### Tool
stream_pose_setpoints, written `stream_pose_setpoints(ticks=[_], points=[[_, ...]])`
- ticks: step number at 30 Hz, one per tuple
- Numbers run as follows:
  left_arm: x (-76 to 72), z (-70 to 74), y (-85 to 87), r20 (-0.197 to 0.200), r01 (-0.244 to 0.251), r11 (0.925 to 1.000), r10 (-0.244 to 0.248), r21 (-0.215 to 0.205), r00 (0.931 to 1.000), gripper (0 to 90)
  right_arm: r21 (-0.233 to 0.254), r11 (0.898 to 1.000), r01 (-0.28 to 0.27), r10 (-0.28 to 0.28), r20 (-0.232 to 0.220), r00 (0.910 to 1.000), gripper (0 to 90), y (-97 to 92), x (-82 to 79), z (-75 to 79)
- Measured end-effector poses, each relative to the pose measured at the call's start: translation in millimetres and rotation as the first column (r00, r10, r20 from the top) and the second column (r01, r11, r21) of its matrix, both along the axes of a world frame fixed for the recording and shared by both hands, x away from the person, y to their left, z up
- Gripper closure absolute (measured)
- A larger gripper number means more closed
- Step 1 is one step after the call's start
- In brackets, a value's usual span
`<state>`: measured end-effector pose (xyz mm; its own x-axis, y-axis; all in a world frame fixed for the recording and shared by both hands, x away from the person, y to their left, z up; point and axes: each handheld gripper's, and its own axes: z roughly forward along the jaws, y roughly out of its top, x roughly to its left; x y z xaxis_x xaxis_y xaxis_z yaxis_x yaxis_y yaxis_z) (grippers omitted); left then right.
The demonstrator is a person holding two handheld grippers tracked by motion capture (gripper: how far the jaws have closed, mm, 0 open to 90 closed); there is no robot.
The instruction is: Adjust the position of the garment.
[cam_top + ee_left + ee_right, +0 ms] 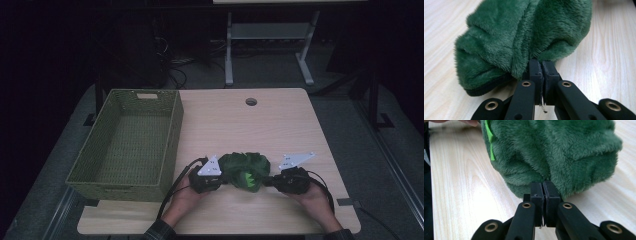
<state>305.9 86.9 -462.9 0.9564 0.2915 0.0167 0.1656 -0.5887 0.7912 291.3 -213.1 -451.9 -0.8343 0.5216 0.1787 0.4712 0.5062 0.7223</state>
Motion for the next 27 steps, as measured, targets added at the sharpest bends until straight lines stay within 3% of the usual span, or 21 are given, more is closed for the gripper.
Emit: stream_pose_setpoints(ticks=[4,11,17,21,24,27], points=[[0.7,-5.0,-2.0,-0.017,0.015,0.9991,-0.014,0.039,0.9997,88.0,-0.016,1.0,-0.003,0.003,-0.022,0.9998,88.0,-0.7,0.0,-6.1],[1.7,-9.0,-9.0,0.016,0.017,0.994,-0.019,0.108,0.9997,88.0,-0.074,0.997,0.004,-0.005,-0.015,0.9999,88.4,1.2,6.7,-15.7],[13.6,-8.2,-9.7,0.021,-0.023,0.9927,0.021,0.118,0.9995,87.8,-0.06,0.998,0.004,-0.006,-0.021,0.9998,88.3,7.1,9.5,-18.7],[14.3,-5.7,-8.8,0.005,-0.039,0.9963,0.038,0.077,0.9993,85.5,-0.055,0.998,0.003,-0.004,-0.013,0.9999,85.0,9.6,6.4,-17.6],[12.4,1.3,-5.1,0.001,-0.046,0.9979,0.046,0.047,0.999,77.2,-0.01,1.0,0.021,-0.021,0.011,0.9997,72.0,5.0,2.3,-10.9],[9.9,9.1,-1.8,0.001,-0.059,0.9982,0.059,0.011,0.9983,73.7,0.011,0.999,0.034,-0.034,0.029,0.999,66.8,0.9,-0.9,-4.7]])
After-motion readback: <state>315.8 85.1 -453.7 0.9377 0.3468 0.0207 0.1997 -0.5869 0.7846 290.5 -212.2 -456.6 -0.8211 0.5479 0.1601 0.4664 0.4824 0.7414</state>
